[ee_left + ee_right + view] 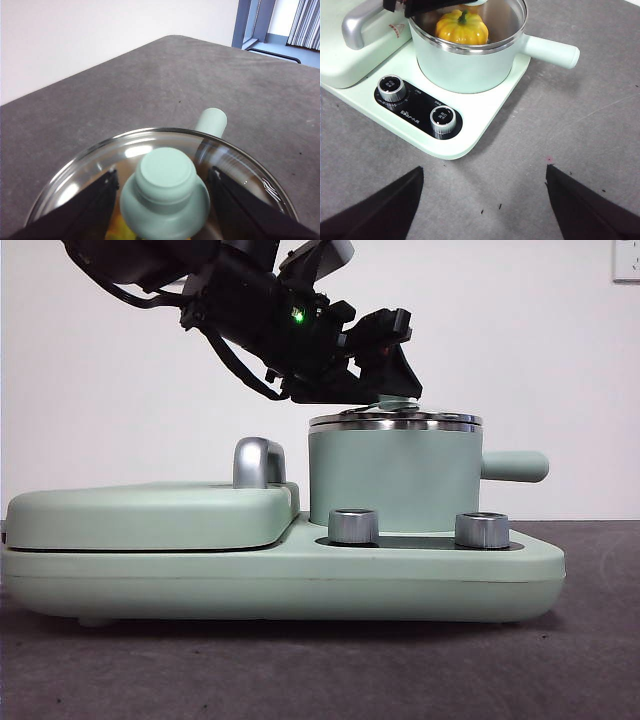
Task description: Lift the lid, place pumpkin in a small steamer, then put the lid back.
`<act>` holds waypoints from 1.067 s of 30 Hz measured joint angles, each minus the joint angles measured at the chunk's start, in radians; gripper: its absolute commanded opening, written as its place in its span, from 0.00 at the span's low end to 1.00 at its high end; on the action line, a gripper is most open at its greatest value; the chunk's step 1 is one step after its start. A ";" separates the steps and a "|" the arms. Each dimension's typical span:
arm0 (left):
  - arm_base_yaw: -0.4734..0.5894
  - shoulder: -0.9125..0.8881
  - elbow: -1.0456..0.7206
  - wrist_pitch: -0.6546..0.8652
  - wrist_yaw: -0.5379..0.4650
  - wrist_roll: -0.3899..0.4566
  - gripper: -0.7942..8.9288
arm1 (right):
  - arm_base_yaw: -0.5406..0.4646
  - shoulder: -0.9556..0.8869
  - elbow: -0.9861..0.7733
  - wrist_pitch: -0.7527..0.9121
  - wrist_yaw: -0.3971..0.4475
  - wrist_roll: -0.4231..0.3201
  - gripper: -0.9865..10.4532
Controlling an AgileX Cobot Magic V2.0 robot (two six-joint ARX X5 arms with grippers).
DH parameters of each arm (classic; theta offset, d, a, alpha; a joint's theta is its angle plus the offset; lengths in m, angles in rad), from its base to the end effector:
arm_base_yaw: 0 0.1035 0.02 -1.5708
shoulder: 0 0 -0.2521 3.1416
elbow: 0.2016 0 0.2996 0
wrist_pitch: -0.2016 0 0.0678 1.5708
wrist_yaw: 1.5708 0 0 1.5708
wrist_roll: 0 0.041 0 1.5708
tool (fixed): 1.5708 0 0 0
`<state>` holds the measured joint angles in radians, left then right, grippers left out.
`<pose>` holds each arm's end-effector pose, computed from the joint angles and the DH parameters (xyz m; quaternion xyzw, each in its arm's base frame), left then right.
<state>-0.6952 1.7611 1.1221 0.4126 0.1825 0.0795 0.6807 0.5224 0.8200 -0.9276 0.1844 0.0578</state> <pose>0.3365 -0.2904 0.1999 0.0644 0.0924 -0.4262 0.8976 0.1228 0.0898 0.3090 -0.1032 0.2879 0.2253 0.9250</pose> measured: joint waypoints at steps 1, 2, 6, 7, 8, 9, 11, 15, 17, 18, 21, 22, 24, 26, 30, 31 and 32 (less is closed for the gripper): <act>0.000 -0.009 0.002 -0.020 0.000 -0.005 0.40 | 0.000 0.000 0.000 0.000 0.000 0.000 0.42; 0.000 -0.020 0.002 -0.038 0.000 -0.008 0.40 | 0.000 0.000 0.000 0.000 0.000 0.000 0.42; 0.010 -0.119 0.003 -0.143 0.000 -0.028 0.40 | 0.000 0.000 0.000 0.000 0.000 0.000 0.42; 0.015 -0.154 0.005 -0.184 0.000 -0.032 0.40 | 0.000 0.000 0.000 0.000 0.000 0.000 0.42; 0.020 -0.183 0.007 -0.221 0.000 -0.034 0.40 | 0.000 0.000 0.000 0.000 0.000 0.000 0.42; 0.026 -0.215 0.010 -0.267 0.000 -0.038 0.40 | 0.000 0.000 0.000 0.000 0.000 0.000 0.42; 0.038 -0.274 0.016 -0.367 -0.001 -0.047 0.40 | 0.000 0.000 0.000 0.001 0.000 0.000 0.42; 0.071 -0.390 0.016 -0.578 -0.001 -0.106 0.40 | 0.000 0.016 0.000 0.012 -0.008 0.000 0.42; 0.090 -0.445 0.016 -0.656 -0.001 -0.135 0.40 | 0.000 0.037 0.000 0.031 -0.015 0.000 0.42; 0.100 -0.476 0.016 -0.695 -0.001 -0.147 0.40 | 0.000 0.053 0.000 0.047 -0.028 -0.001 0.42; 0.119 -0.560 0.010 -0.763 -0.001 -0.160 0.40 | 0.000 0.103 0.000 0.112 -0.060 -0.001 0.42; 0.125 -0.592 -0.001 -0.776 -0.001 -0.163 0.40 | 0.000 0.122 0.000 0.143 -0.072 -0.002 0.42; 0.135 -0.653 -0.034 -0.809 -0.003 -0.167 0.40 | 0.000 0.163 0.000 0.203 -0.093 -0.002 0.42; 0.146 -0.710 -0.076 -0.846 -0.022 -0.171 0.40 | 0.000 0.198 0.000 0.248 -0.114 -0.002 0.42; 0.165 -0.834 -0.167 -0.928 -0.056 -0.177 0.40 | 0.000 0.258 0.000 0.313 -0.154 -0.002 0.42; 0.168 -0.869 -0.187 -0.953 -0.063 -0.178 0.40 | 0.000 0.268 0.000 0.319 -0.159 -0.002 0.42; 0.171 -0.898 -0.200 -0.976 -0.071 -0.181 0.40 | 0.000 0.275 0.000 0.321 -0.159 -0.002 0.42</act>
<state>-0.5243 0.8627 0.9218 -0.5632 0.1112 -0.1013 0.6807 0.7975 0.8200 -0.6067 0.0254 0.0559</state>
